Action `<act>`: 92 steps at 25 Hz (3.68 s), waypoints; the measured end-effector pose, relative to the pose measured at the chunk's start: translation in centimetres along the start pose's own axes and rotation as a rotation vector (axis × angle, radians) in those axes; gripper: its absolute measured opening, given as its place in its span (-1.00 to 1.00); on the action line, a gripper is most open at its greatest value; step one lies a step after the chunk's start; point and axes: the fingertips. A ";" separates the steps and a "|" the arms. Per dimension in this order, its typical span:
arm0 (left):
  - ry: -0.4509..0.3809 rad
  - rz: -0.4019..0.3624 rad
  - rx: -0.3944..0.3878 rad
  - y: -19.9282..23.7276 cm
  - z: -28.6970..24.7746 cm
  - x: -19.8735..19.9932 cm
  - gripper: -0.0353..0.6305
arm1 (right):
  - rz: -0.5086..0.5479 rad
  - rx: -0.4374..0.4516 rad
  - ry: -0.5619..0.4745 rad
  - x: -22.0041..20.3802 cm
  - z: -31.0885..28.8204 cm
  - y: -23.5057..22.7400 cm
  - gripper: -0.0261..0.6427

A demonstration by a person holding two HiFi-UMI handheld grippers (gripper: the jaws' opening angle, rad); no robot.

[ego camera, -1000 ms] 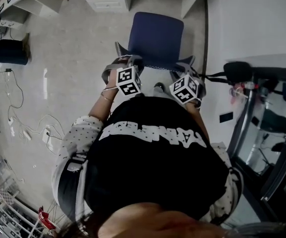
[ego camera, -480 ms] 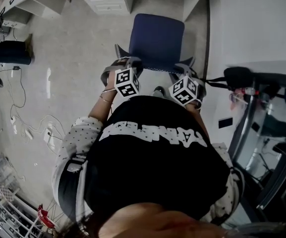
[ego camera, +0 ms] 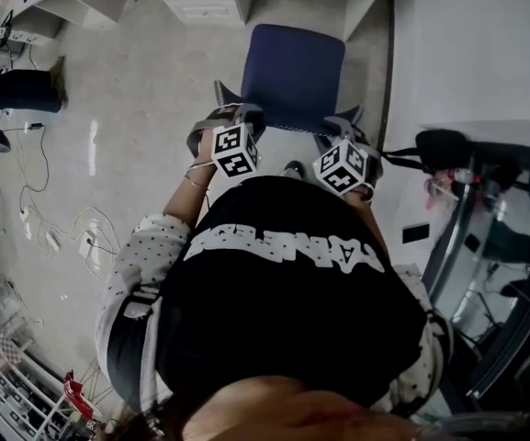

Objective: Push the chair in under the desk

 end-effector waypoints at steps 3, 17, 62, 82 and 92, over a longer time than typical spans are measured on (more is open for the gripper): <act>0.012 0.008 0.010 0.4 0.0 0.0 -0.48 | 0.010 0.006 -0.012 0.2 -0.2 -0.3 -0.48; 0.044 0.042 0.040 3.1 -0.2 -0.2 -0.47 | 0.076 0.050 -0.066 1.3 -2.0 -1.4 -0.55; 0.084 -0.063 -0.054 10.0 -3.2 2.6 -0.46 | 0.041 0.086 -0.073 2.2 -6.2 -7.7 -0.54; 0.113 -0.103 -0.062 14.6 -4.2 2.8 -0.52 | 0.034 0.066 -0.063 3.2 -9.8 -10.9 -0.54; 0.103 -0.119 -0.098 16.1 -4.0 2.2 -0.52 | 0.016 0.065 -0.072 4.4 -10.9 -11.2 -0.54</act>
Point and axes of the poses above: the fingertips, and each gripper's own axes: z backward along the fingers, y to its left, x out of its top, and after that the axes turned 15 degrees about -x, right-handed
